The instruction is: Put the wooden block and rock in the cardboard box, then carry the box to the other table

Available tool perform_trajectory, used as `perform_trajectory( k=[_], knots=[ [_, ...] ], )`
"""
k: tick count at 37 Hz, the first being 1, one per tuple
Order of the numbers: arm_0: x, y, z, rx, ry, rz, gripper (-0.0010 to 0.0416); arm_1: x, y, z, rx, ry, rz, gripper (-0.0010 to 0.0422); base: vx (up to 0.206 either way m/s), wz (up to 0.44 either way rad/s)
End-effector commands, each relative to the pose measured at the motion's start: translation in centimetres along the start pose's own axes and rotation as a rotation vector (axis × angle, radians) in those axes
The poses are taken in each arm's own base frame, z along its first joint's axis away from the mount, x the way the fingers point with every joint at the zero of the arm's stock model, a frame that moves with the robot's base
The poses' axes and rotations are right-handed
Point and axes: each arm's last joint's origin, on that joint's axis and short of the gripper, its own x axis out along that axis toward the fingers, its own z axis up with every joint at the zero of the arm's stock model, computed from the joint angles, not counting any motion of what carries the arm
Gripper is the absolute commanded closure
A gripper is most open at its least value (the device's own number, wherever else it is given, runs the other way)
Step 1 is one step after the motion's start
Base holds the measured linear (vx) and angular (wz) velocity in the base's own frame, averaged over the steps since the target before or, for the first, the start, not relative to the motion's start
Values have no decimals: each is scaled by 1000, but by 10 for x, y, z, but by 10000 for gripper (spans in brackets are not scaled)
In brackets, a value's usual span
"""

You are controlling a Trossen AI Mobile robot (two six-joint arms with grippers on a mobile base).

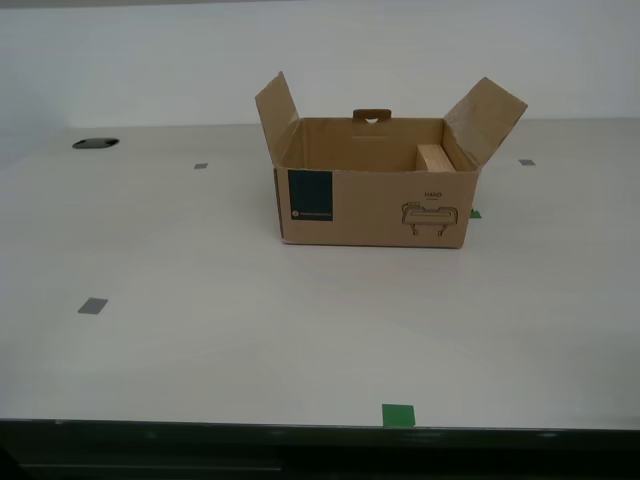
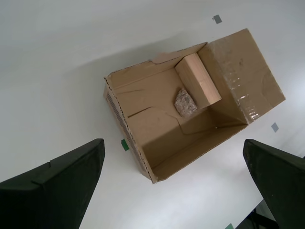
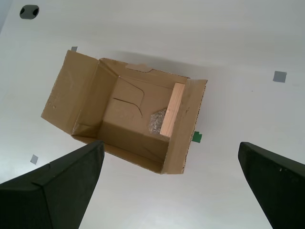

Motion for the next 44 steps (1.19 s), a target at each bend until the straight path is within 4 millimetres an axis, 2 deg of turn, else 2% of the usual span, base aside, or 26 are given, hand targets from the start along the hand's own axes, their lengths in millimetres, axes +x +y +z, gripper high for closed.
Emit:
perform_trajectory(
  k=[1, 13, 23, 34, 44],
  knots=[
    [-1, -1, 0, 0, 1, -2, 12, 5, 4, -3, -10, 23, -1, 14, 0, 0],
    [6, -3, -3, 7, 24, -2, 12, 28, 15, -13, -38, 71, 1, 14, 0, 0],
    [34, -14, -13, 30, 85, -4, 12, 48, 23, -21, -71, 100, 1, 14, 0, 0],
    [65, -25, -27, 49, 137, -5, 12, 60, 28, -30, -92, 136, 2, 14, 0, 0],
    [81, -32, -31, 64, 124, -7, 12, 73, 33, -36, -109, 143, 3, 14, 0, 0]
  ],
)
